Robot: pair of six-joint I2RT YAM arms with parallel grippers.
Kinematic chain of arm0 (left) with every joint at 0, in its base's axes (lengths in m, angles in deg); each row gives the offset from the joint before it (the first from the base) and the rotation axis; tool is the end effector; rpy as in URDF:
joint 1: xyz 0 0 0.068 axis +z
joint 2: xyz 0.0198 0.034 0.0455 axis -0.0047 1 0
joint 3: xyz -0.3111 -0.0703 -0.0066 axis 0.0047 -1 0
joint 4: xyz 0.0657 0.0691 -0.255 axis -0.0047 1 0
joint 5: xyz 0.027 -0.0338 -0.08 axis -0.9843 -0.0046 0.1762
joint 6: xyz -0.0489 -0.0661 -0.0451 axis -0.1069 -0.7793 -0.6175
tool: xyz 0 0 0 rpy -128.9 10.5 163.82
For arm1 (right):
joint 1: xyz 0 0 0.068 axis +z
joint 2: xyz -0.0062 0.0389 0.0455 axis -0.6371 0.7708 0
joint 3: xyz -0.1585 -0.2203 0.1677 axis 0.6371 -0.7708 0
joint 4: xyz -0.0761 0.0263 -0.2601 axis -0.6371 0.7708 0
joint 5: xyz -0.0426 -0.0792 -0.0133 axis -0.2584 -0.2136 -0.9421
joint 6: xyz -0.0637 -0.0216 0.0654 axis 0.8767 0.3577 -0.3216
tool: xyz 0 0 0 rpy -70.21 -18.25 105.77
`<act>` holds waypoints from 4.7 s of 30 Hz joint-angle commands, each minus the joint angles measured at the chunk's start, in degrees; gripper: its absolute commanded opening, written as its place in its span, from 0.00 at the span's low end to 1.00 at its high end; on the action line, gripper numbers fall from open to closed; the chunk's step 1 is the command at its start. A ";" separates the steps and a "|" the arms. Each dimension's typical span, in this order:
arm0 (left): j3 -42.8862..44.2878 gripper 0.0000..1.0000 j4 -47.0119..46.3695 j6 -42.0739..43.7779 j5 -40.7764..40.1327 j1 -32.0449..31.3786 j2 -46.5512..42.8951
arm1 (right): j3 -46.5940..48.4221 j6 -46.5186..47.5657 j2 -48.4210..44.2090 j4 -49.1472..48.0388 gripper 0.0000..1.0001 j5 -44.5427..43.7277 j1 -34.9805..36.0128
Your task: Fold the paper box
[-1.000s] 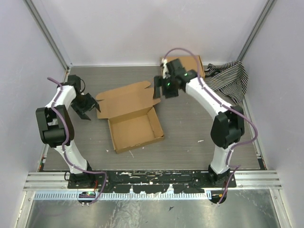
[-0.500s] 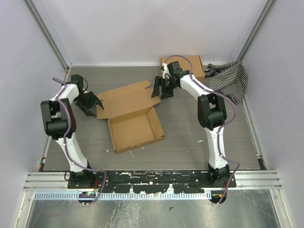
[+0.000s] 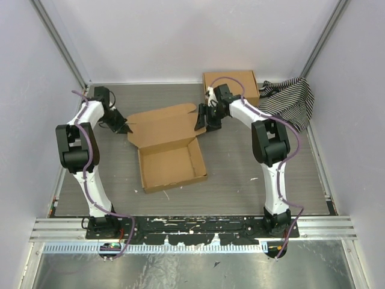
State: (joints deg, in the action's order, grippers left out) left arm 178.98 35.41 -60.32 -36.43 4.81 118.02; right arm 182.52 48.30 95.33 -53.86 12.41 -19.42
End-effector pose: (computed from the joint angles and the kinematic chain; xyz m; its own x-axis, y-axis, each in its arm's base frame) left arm 0.4569 0.0190 0.1752 -0.7861 -0.6125 -0.0833 -0.5519 0.7562 -0.3516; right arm 0.4988 0.2265 0.1783 -0.9213 -0.0709 -0.3823 -0.2863 0.7889 0.5437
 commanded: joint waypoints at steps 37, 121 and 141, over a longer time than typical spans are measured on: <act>-0.55 0.00 1.76 4.84 -8.34 -7.27 -13.82 | -20.49 -1.07 -20.37 11.66 0.56 -32.20 20.29; -7.64 0.00 -3.56 13.26 -8.91 -11.28 -24.42 | 0.99 3.17 -16.30 6.48 0.62 -15.49 -0.19; -10.13 0.00 -7.18 17.82 -14.33 -15.90 -27.55 | 6.03 6.53 -6.17 0.41 0.56 0.27 -2.45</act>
State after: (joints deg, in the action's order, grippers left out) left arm 168.38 30.62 -44.15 -49.10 -10.09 92.15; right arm 186.91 53.13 90.96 -51.04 8.10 -21.86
